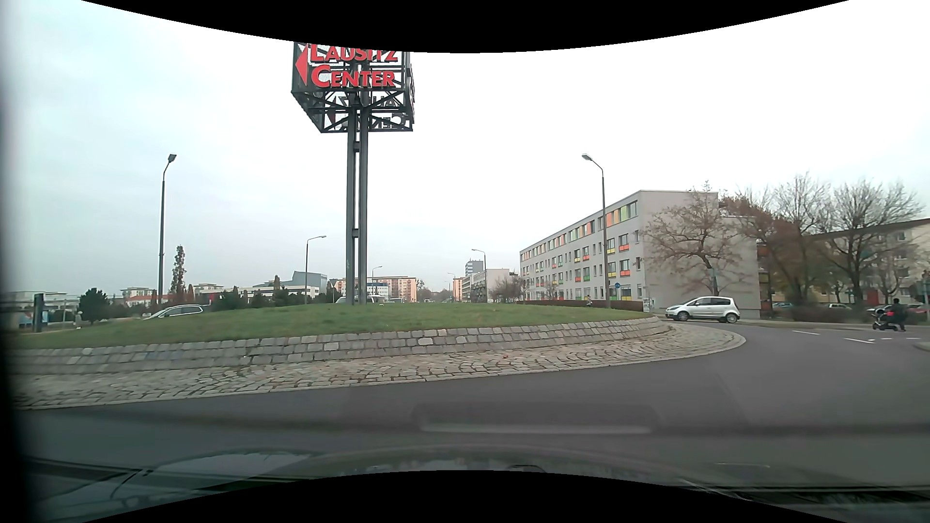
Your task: Follow the waypoints while adhering to traffic rules and regulations
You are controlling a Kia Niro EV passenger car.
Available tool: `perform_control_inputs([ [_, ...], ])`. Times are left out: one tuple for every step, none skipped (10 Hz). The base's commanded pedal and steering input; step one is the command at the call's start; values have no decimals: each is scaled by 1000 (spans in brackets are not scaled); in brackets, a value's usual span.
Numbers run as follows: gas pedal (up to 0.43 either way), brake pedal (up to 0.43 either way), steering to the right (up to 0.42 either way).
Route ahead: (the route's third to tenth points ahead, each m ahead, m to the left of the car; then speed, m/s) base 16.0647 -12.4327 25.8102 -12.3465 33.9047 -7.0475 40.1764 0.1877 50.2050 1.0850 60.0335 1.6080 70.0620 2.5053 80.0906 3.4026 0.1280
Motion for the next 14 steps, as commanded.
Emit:
perform_control_inputs([
  [319,0,194],
  [339,0,196],
  [339,0,203],
  [339,0,214],
  [358,0,228],
  [370,0,237],
  [378,0,258],
  [378,0,289],
  [378,0,322],
  [378,0,353],
  [370,0,383],
  [358,0,414],
  [358,0,435],
  [350,0,452],
])
